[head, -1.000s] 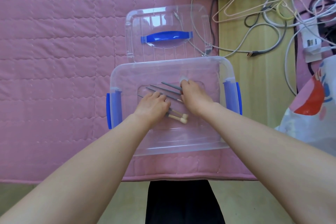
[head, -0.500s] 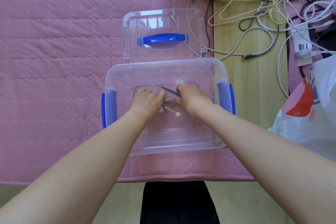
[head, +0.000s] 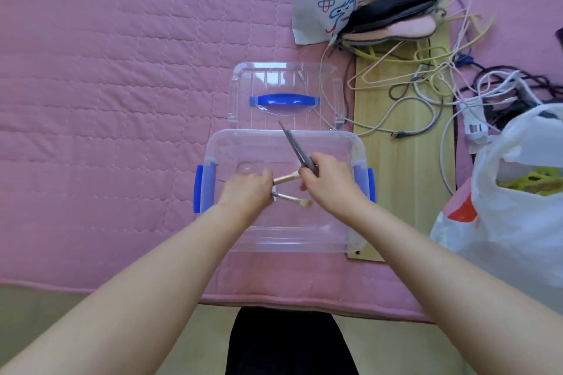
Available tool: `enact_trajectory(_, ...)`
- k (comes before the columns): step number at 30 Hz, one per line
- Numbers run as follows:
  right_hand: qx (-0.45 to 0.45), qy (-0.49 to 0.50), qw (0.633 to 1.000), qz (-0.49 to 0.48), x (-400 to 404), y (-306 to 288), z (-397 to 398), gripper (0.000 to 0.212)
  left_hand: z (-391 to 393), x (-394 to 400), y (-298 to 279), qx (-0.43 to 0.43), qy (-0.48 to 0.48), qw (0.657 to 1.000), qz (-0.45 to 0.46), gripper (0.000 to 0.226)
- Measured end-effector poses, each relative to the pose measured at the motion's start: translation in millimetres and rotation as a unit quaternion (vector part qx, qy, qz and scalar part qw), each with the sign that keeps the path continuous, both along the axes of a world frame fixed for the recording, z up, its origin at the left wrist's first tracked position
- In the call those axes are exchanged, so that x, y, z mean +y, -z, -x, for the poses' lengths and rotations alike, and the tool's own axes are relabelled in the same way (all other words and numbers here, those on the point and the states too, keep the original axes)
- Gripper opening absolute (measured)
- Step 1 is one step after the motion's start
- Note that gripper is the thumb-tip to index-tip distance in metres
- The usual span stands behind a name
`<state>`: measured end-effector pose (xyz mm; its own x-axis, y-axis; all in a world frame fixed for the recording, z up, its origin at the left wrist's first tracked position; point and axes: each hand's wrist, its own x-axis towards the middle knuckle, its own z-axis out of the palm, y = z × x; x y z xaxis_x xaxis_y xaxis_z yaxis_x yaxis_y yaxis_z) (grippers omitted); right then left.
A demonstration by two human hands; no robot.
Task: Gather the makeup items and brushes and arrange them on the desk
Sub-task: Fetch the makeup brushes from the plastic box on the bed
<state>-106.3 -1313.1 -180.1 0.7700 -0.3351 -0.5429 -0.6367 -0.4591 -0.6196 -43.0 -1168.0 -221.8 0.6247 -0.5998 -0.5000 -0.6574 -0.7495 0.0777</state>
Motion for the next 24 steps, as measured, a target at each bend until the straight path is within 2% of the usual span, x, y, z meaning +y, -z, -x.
enact_trajectory(3, -0.035, 0.034, 0.998, -0.032, -1, -47, 10, 0.015, 6, 4, -41, 0.036, -0.118, 0.99, 0.065, 0.017)
enact_trajectory(6, -0.06, 0.056, 0.996, -0.04, -2, -96, 20, 0.017, 17, 12, -87, 0.052, -0.183, 0.975, 0.115, 0.013)
enact_trajectory(10, -0.08, 0.063, 0.991, -0.088, -2, -158, 33, 0.013, 36, 26, -147, 0.086, -0.277, 0.935, 0.202, 0.011)
enact_trajectory(12, -0.085, 0.047, 0.991, -0.095, -1, -184, 41, 0.011, 46, 34, -172, 0.099, -0.327, 0.905, 0.255, 0.015)
enact_trajectory(16, -0.093, 0.03, 0.989, -0.111, 7, -233, 61, 0.015, 73, 46, -229, 0.168, -0.44, 0.806, 0.359, 0.021)
enact_trajectory(21, -0.102, 0.02, 0.98, -0.17, 27, -284, 85, 0.023, 117, 61, -291, 0.256, -0.565, 0.63, 0.468, 0.013)
enact_trajectory(24, -0.083, 0.025, 0.971, -0.225, 45, -303, 94, 0.021, 146, 77, -314, 0.272, -0.602, 0.546, 0.515, 0.013)
